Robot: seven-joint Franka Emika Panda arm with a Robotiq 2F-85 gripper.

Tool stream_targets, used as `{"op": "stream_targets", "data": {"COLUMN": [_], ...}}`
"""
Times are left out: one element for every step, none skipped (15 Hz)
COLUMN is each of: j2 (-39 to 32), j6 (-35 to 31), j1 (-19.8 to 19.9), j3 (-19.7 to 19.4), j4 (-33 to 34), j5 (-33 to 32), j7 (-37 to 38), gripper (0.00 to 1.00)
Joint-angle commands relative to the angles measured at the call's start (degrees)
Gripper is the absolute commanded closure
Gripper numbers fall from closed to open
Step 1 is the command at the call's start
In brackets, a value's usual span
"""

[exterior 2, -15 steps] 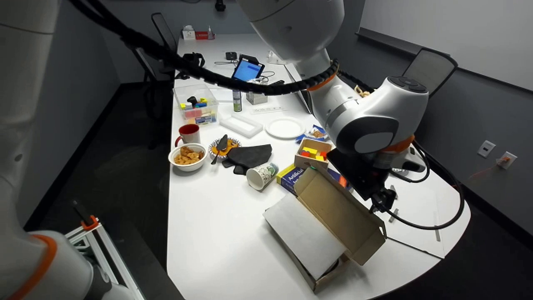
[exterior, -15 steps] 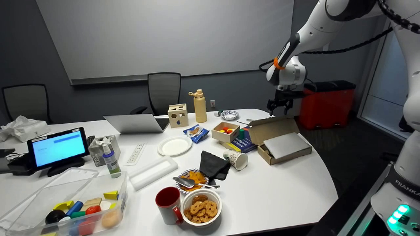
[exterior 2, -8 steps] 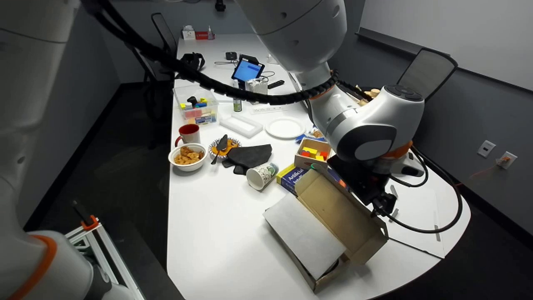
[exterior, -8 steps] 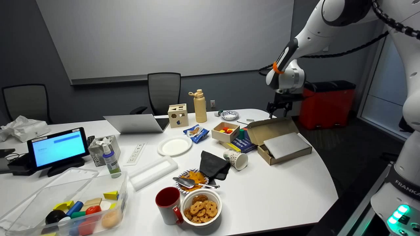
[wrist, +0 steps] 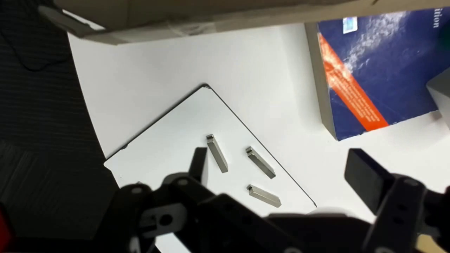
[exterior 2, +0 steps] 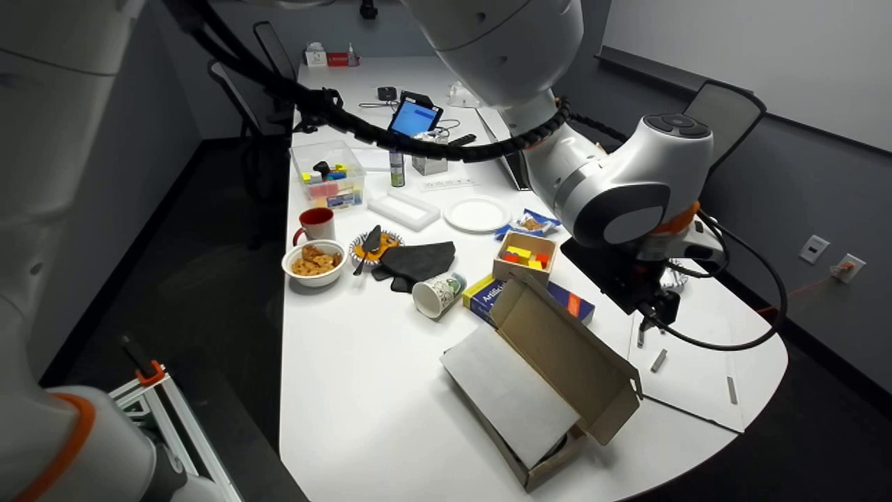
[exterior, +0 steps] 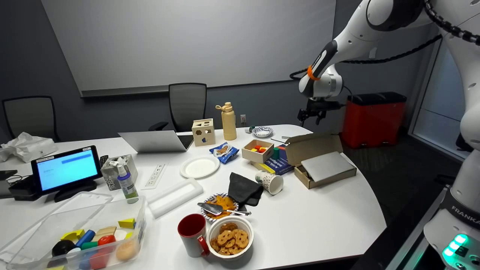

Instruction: Close the brown box.

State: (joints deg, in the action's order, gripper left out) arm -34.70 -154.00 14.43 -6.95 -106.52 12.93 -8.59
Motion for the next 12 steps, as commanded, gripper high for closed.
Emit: {"op": "stream_targets", "data": {"j2": [-4.34,-5.5,-6.36,-7.2,-7.8,-8.32,-8.34,-8.09,-7.46,-6.6,-5.73,-5.03], "j6": [-2.62,-2.68,-2.42,-1.84,-1.4,-0.61,0.61,1.93,3.07,5.27,8.1,12.74], "j1": [0.22,0.16,0.12,0.23,0.28,0.35,0.33,0.25,-0.05,-0.07,-0.52,-1.3], "j3": [-0.09,-0.2,-0.33,-0.32,-0.31,-0.21,-0.16,-0.15,-0.39,-0.31,-0.8,-1.82], "j4": [2.97,3.32,3.51,3.67,3.73,3.97,3.93,3.92,3.85,4.05,4.33,4.91], "j5": [-2.66,-3.09,-3.41,-3.58,-3.84,-3.94,-3.99,-4.05,-4.24,-4.22,-4.67,-5.73], "j7": [2.59,3.11,3.53,3.79,4.02,4.31,4.78,5.18,5.7,6.08,6.88,8.17], "gripper": [0.0,0.0,0.0,0.0,0.0,0.0,0.0,0.0,0.0,0.0,0.0,0.0]}}
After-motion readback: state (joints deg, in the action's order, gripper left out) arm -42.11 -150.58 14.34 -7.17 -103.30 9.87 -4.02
